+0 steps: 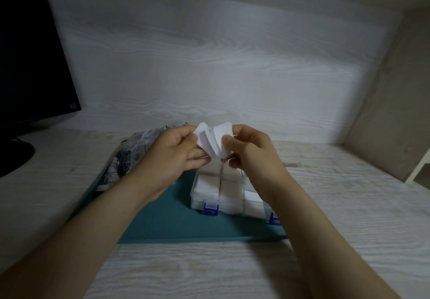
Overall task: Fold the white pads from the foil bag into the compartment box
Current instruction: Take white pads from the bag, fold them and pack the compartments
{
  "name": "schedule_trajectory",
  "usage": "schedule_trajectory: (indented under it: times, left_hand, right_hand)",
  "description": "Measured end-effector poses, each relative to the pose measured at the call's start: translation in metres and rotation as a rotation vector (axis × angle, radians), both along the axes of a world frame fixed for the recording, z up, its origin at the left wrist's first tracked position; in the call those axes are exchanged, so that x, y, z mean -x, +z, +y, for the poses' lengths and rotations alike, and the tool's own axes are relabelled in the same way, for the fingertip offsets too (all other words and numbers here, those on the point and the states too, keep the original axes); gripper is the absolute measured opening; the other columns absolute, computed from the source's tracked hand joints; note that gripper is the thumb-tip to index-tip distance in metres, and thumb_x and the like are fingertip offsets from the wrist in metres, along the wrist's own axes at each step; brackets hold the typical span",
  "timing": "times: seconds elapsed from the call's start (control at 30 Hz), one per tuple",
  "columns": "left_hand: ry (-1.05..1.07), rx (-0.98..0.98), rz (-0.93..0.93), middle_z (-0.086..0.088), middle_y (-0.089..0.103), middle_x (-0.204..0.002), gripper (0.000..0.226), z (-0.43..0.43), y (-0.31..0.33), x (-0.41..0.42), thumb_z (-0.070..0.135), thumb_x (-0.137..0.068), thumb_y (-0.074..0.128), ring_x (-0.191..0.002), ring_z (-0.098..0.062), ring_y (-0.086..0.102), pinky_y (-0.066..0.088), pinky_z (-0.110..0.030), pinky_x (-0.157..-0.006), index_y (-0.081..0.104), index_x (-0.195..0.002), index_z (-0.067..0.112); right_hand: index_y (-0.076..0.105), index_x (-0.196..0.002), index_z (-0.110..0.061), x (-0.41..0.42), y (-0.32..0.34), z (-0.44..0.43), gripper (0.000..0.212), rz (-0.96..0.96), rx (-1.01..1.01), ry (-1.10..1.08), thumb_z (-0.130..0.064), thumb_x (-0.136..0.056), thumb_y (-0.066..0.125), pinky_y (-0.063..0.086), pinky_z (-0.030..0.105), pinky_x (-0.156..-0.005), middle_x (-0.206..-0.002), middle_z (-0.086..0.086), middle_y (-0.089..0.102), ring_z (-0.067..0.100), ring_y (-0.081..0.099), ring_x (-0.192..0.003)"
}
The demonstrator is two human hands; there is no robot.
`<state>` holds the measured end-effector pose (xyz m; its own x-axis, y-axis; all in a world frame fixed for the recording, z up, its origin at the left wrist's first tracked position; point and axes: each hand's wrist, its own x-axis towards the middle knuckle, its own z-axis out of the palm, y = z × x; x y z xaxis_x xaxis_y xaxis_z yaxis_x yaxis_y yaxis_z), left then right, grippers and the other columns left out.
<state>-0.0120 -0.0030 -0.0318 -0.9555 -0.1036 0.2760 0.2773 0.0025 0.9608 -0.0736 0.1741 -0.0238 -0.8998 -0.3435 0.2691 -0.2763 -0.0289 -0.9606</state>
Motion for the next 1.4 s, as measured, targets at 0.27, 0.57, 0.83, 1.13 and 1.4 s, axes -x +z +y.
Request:
schedule_trajectory:
  times: [0.27,0.57,0.83,1.13,1.4]
  left_hand:
    - [-0.008,0.129,0.011,-0.010,0.078,-0.117,0.031,0.000,-0.003,0.002,0.010,-0.114,0.042,-0.108,-0.022,0.077,0.063,-0.036,-0.092,0.067,-0.131,0.010]
    - [-0.074,0.052,0.026,-0.010,0.080,-0.112,0.024,0.000,0.002,-0.001,0.012,-0.110,0.052,-0.107,-0.025,0.078,0.064,-0.034,-0.088,0.069,-0.126,0.014]
    - [-0.012,0.057,0.049,-0.012,0.081,-0.103,0.024,-0.001,0.003,-0.003,0.020,-0.108,0.054,-0.097,-0.029,0.080,0.065,-0.033,-0.080,0.072,-0.119,0.009]
    - [0.020,0.097,0.028,-0.019,0.080,-0.103,0.028,-0.004,0.000,-0.001,0.019,-0.109,0.053,-0.096,-0.032,0.080,0.066,-0.043,-0.086,0.071,-0.119,0.000]
    - [0.051,0.092,0.063,-0.013,0.078,-0.115,0.042,-0.003,0.000,0.000,0.020,-0.103,0.063,-0.097,-0.027,0.080,0.065,-0.033,-0.081,0.060,-0.142,0.005]
  right_hand:
    - [0.075,-0.118,-0.007,0.002,-0.004,-0.001,0.019,0.180,-0.019,-0.012,-0.007,-0.103,0.063,0.059,0.020,-0.083,-0.105,0.004,0.080,0.018,0.075,-0.099]
    - [0.079,-0.115,-0.023,0.001,-0.006,-0.004,0.027,0.339,-0.190,-0.076,-0.012,-0.108,0.056,0.056,0.022,-0.078,-0.098,-0.007,0.080,0.001,0.068,-0.080]
    - [0.062,-0.126,-0.025,-0.007,-0.003,-0.006,0.028,0.391,-0.118,-0.115,-0.018,-0.100,0.068,0.060,0.034,-0.073,-0.098,0.000,0.074,0.015,0.072,-0.082]
    - [0.071,-0.103,-0.028,-0.008,-0.009,-0.007,0.038,0.558,-0.362,-0.194,-0.041,-0.075,0.092,0.056,0.023,-0.070,-0.094,-0.018,0.074,0.004,0.070,-0.083]
    - [0.074,-0.102,-0.021,-0.002,-0.010,-0.007,0.020,0.506,-0.230,-0.079,-0.020,-0.083,0.081,0.062,0.041,-0.076,-0.091,-0.009,0.077,0.013,0.073,-0.080]
